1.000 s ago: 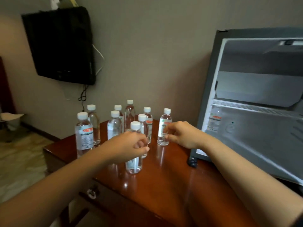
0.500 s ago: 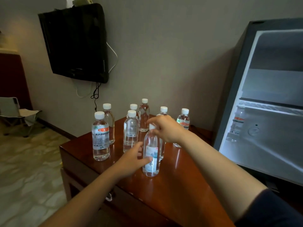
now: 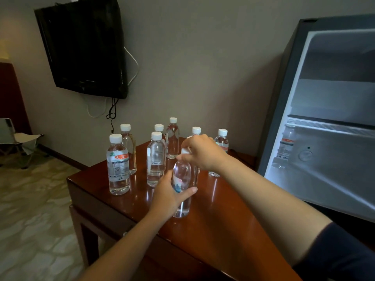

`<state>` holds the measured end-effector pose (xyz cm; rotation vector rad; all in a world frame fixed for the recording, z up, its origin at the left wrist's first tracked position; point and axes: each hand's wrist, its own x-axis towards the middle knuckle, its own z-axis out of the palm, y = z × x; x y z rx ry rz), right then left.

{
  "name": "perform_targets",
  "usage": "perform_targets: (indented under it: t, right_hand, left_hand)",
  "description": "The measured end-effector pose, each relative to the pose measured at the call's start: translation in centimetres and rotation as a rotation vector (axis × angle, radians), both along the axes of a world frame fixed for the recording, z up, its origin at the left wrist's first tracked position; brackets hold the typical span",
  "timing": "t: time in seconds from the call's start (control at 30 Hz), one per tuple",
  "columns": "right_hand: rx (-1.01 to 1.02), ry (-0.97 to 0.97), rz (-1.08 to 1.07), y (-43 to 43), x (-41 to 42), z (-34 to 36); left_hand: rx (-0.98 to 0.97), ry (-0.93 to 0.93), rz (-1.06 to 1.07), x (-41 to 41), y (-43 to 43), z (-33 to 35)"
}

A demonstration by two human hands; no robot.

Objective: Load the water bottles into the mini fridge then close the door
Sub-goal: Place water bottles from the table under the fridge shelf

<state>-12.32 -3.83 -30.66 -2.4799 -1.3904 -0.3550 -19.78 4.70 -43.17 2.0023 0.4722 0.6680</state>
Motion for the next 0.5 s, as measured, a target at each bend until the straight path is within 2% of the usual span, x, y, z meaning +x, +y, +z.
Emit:
perform_targets:
  t: [0.13,0.27,0.43,0.5]
  right_hand:
    - [0.047,-0.01,-0.04,-2.2,-1.0,1.9]
    - [0.09,-0.009,-0.072,-5.5,-2.2,4.2]
    - [0.182,0.071,-0.057,-11.2,-1.5,5.2]
    - [0.255,0.174,-0.062,-13.6,-0.7,4.8]
  left_hand:
    - [0.062,-0.09,-0.008,-1.0,-1.4,1.4]
    - [0.022,-0.156,-0.079,-1.0,-3.4,3.0]
    - [0.007,-0.19,-0.22,0.5,-7.0,5.4]
    - [-0.015,-0.192,-0.298,1.7,-8.5,6.3]
